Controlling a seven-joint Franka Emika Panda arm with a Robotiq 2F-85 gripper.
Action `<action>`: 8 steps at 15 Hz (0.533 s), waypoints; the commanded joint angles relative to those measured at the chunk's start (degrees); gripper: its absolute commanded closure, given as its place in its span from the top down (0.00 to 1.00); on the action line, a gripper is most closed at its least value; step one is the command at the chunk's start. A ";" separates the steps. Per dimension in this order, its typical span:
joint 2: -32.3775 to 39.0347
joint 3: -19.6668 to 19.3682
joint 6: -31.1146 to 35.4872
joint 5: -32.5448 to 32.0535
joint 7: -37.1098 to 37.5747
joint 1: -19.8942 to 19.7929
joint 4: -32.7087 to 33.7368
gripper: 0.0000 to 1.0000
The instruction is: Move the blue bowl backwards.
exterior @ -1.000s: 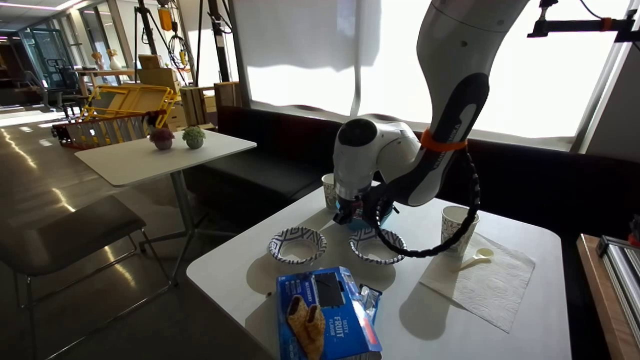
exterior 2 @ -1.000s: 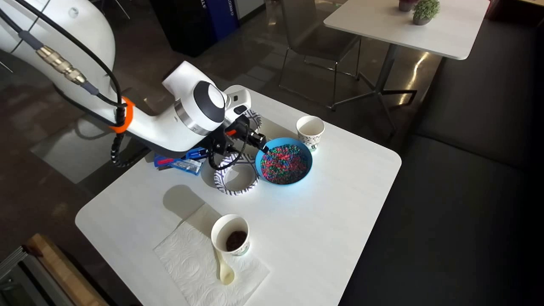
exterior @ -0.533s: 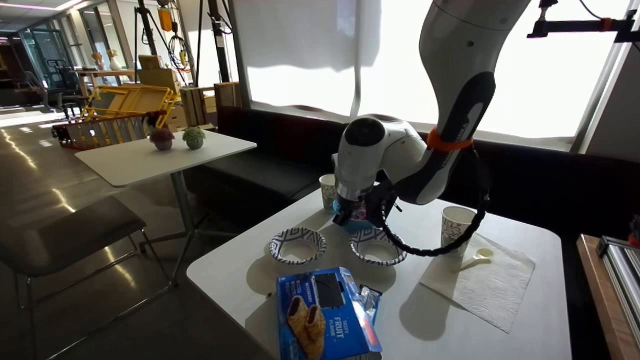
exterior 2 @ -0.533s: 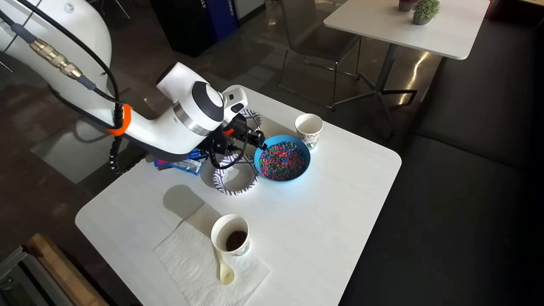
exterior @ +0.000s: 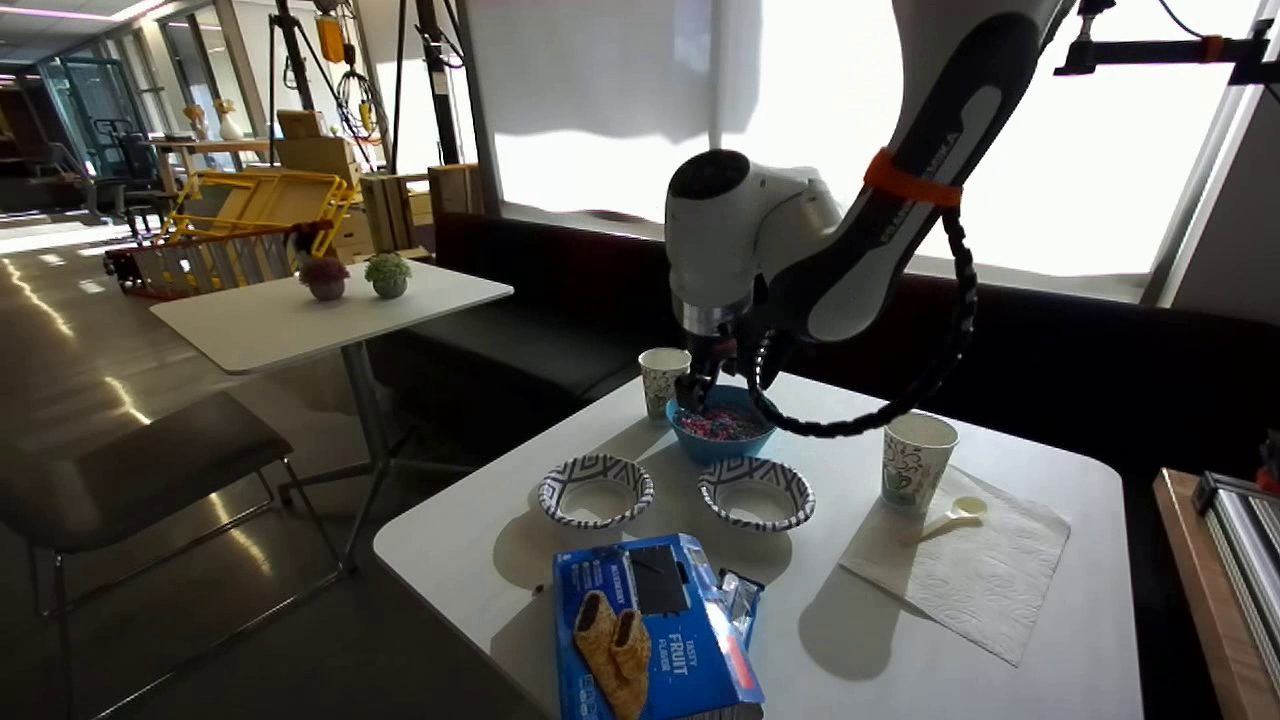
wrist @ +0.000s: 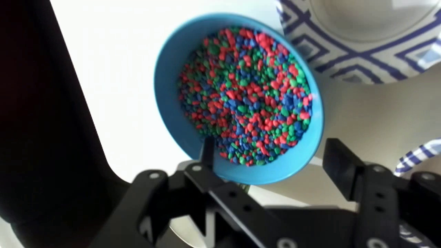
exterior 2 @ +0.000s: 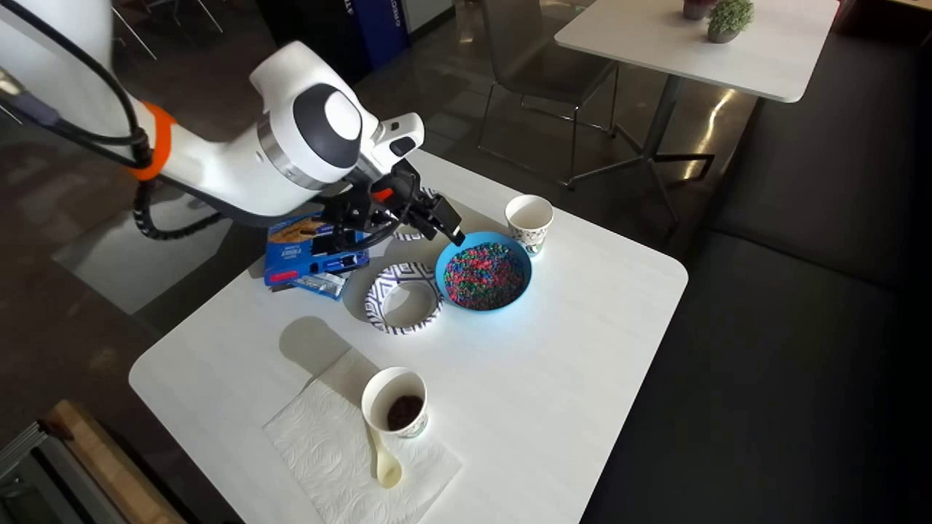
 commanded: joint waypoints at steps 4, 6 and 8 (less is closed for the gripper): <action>-18.46 21.68 -10.36 14.44 -27.59 -25.42 -8.75 1.00; -19.22 28.27 -10.91 20.71 -36.39 -34.29 -8.52 1.00; -18.33 22.01 -10.07 20.35 -35.09 -28.23 -7.01 1.00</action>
